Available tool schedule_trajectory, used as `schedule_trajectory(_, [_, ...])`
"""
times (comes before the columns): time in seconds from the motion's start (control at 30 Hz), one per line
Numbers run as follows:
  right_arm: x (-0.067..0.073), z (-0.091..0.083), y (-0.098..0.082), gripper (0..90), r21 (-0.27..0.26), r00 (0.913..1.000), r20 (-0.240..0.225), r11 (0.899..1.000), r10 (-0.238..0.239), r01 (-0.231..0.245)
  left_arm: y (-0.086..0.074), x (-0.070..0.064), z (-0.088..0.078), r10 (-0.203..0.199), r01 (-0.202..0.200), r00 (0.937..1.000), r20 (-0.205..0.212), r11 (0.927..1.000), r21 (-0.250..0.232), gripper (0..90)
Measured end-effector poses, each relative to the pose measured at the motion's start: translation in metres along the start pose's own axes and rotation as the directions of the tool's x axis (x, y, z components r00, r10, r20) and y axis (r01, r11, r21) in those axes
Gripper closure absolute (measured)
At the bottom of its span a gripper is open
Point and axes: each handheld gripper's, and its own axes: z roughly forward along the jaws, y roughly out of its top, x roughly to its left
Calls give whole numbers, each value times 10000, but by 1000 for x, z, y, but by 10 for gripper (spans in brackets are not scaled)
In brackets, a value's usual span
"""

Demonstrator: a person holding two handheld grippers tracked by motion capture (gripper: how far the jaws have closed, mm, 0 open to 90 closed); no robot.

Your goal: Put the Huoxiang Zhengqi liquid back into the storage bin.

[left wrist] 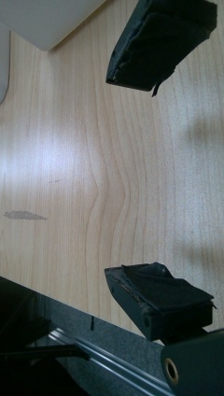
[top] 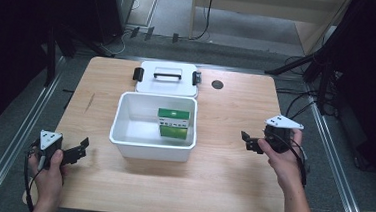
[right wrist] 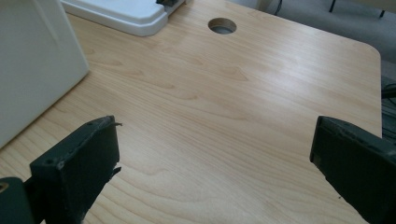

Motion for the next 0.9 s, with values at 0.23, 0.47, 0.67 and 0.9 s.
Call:
schedule_trajectory(0.23, [-12,-9,-35,14,-142,9990,117,9990,437,-435,0,1,0,-148,148,9999,56,9999,-67,84])
schedule_trajectory(0.47, [-19,-15,-68,14,-146,9959,253,9962,866,-862,0,0,0,-49,49,10000,20,10000,-69,84])
schedule_trajectory(0.67, [-26,-23,-99,14,165,9928,503,9938,1087,-1097,0,1,0,-126,127,9999,29,9999,-63,84])
schedule_trajectory(0.9, [-33,-32,-122,14,-4,9835,707,9859,1668,-1672,0,0,0,-93,93,10000,2,9999,-42,84])
